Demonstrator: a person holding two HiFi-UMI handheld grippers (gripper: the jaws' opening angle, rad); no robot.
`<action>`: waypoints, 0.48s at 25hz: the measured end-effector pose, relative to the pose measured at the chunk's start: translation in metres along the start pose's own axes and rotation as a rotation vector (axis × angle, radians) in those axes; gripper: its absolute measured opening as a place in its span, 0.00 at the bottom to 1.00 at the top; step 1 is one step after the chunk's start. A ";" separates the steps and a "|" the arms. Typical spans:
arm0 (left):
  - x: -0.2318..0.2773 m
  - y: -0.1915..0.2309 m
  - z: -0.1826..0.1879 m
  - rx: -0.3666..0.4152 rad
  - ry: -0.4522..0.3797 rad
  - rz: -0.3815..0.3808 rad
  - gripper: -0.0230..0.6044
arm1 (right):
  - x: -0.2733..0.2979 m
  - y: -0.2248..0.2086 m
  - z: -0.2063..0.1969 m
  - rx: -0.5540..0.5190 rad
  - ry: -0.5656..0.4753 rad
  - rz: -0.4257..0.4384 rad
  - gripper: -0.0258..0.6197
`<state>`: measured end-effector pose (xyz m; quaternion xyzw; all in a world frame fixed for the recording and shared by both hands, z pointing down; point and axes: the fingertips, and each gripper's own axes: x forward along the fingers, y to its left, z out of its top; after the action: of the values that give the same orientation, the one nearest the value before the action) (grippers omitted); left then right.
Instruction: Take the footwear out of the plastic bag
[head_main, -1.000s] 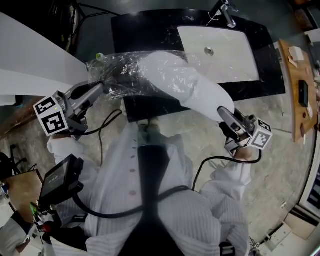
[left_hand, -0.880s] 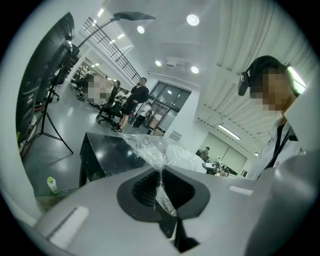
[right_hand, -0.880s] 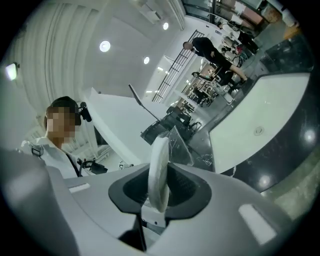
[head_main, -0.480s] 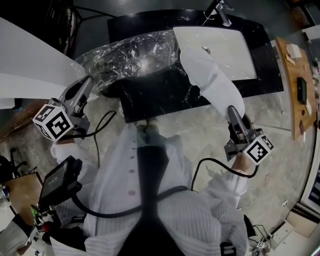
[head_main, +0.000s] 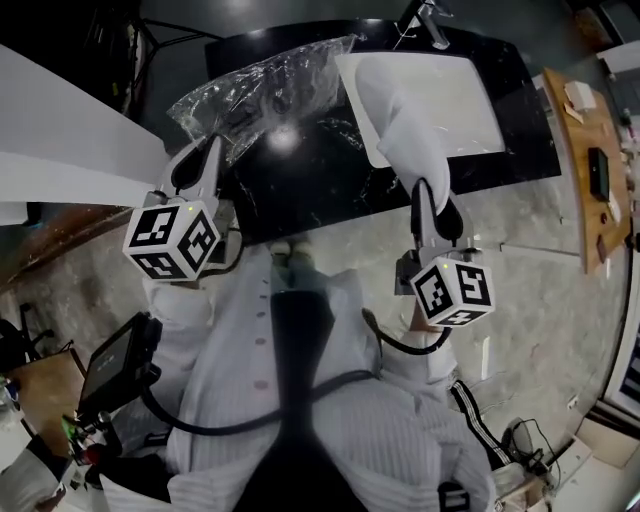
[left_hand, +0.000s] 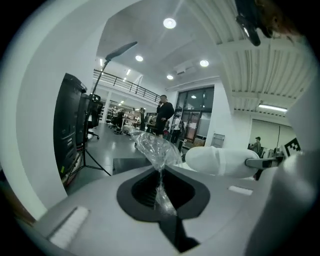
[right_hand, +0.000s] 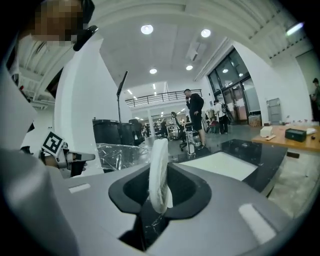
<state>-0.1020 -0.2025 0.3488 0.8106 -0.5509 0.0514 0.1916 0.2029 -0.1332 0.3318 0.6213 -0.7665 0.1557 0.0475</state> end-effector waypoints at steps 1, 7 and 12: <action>0.001 -0.005 -0.001 0.006 0.001 0.000 0.05 | 0.002 0.006 0.001 -0.018 -0.007 -0.002 0.18; -0.001 -0.011 -0.004 -0.034 -0.001 -0.015 0.05 | 0.008 0.026 0.003 -0.027 -0.017 0.030 0.17; -0.005 -0.007 -0.003 -0.040 -0.006 -0.006 0.05 | 0.004 0.029 0.006 -0.028 -0.012 0.047 0.17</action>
<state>-0.0970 -0.1943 0.3480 0.8085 -0.5499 0.0374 0.2062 0.1746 -0.1336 0.3219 0.6035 -0.7831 0.1423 0.0477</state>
